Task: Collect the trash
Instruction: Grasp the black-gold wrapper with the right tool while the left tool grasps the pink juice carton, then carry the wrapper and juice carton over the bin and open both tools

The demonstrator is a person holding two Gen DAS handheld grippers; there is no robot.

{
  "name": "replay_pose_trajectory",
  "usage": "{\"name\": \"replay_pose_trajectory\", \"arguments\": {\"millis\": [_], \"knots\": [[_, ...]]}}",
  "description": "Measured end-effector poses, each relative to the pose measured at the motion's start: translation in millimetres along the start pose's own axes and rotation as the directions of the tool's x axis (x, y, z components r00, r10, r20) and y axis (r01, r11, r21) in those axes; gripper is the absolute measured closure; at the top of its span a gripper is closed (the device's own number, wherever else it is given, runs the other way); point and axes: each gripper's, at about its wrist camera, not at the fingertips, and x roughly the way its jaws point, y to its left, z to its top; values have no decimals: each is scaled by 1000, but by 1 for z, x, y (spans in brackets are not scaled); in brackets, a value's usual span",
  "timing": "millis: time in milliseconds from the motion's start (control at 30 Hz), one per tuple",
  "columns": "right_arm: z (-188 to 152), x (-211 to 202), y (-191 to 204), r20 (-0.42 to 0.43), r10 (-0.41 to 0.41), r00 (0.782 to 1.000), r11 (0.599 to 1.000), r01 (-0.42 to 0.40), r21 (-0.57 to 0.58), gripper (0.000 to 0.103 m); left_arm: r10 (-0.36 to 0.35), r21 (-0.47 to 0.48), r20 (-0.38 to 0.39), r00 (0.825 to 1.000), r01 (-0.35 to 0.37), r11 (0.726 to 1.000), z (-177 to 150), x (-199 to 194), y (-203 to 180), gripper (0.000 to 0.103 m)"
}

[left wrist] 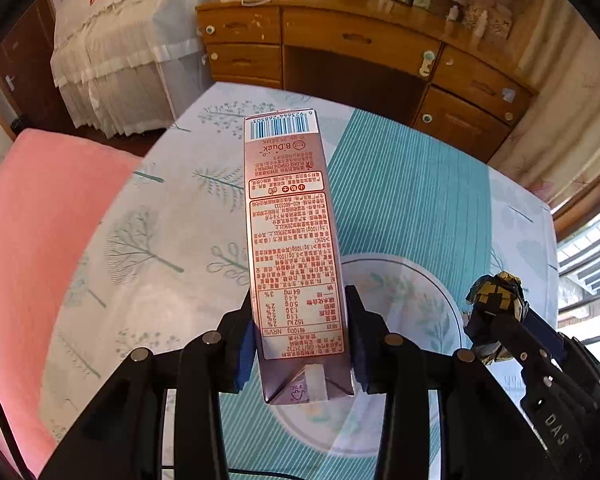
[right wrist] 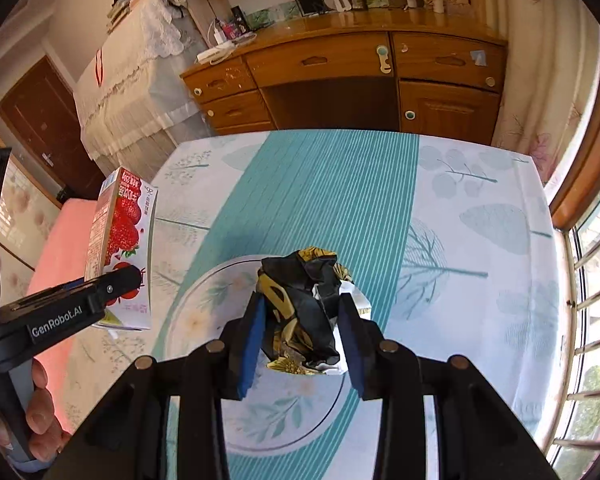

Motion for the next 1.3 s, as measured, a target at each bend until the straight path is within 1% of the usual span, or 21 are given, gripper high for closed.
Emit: {"name": "replay_pose_trajectory", "arguments": {"millis": [133,267,467,667,867,967,1067,1133,1200,1300], "knots": [[-19,-36,15,38,24,999,999,-26,33,67,-21,40,49,999,19,999,-23,-46,17,66],[-42,-71,35,67,25,997,998,-29,51,67,-61,71,99,993,54,996,-49,-96,40,66],[-82,-125,74,146,36,989,995,-48,82,67,-117,113,167,979,99,989,-96,-162,83,66],[-136,-174,123,217,20,976,991,-48,124,67,-174,139,220,960,146,979,-150,-214,139,66],[-203,-219,178,277,-34,960,984,-16,177,67,-234,178,264,936,192,965,-206,-256,206,66],[-238,-242,206,306,-66,950,978,0,209,67,-275,202,274,922,225,953,-236,-275,240,66],[-270,-262,234,324,-84,942,974,9,225,67,-296,238,286,911,232,943,-264,-292,268,66],[-288,-272,250,324,-93,942,975,20,222,67,-302,260,287,909,230,938,-281,-298,283,66],[-305,-281,265,318,-103,943,975,32,219,67,-310,280,273,911,233,931,-296,-301,293,66],[-326,-290,280,300,-109,948,975,42,219,67,-311,310,240,920,231,922,-320,-304,302,66]]}}
